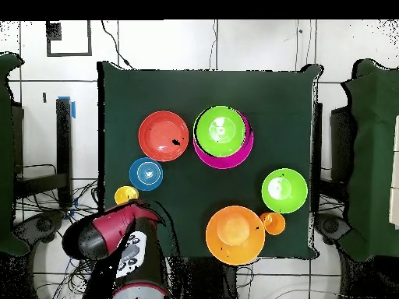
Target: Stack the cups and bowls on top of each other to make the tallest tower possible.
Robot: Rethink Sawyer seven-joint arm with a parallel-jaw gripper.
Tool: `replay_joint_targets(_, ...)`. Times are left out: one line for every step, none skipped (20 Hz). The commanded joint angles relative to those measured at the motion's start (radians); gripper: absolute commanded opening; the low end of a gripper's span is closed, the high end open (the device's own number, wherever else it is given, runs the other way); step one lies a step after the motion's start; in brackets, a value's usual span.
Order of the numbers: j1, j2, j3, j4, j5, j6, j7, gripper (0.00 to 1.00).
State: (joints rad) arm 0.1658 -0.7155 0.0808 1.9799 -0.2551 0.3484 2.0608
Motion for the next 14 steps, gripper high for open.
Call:
replay_joint_targets(0.021,0.086,0.024,-0.067,-0.088,0.005,0.003,1.0)
replay_joint_targets(0.021,0.096,0.023,-0.07,-0.092,-0.003,0.004,1.0)
replay_joint_targets(0.019,0.104,0.023,-0.074,-0.095,-0.004,0.003,1.0)
replay_joint_targets(0.017,0.112,0.023,-0.076,-0.097,-0.009,0.004,1.0)
replay_joint_targets(0.009,0.125,0.029,-0.079,-0.098,-0.012,0.001,1.0)
replay_joint_targets(-0.003,0.138,0.039,-0.081,-0.095,-0.01,-0.004,1.0)
replay_joint_targets(-0.015,0.154,0.047,-0.086,-0.096,-0.013,-0.009,1.0)
replay_joint_targets(-0.024,0.166,0.052,-0.09,-0.1,-0.018,-0.015,1.0)
replay_joint_targets(-0.031,0.18,0.056,-0.098,-0.105,-0.026,-0.02,1.0)
replay_joint_targets(-0.036,0.193,0.059,-0.1,-0.109,-0.032,-0.022,1.0)
replay_joint_targets(-0.039,0.202,0.06,-0.105,-0.112,-0.038,-0.023,1.0)
replay_joint_targets(-0.04,0.206,0.059,-0.104,-0.116,-0.046,-0.021,1.0)
replay_joint_targets(-0.039,0.209,0.059,-0.106,-0.118,-0.049,-0.018,1.0)
replay_joint_targets(-0.039,0.206,0.059,-0.101,-0.12,-0.051,-0.015,1.0)
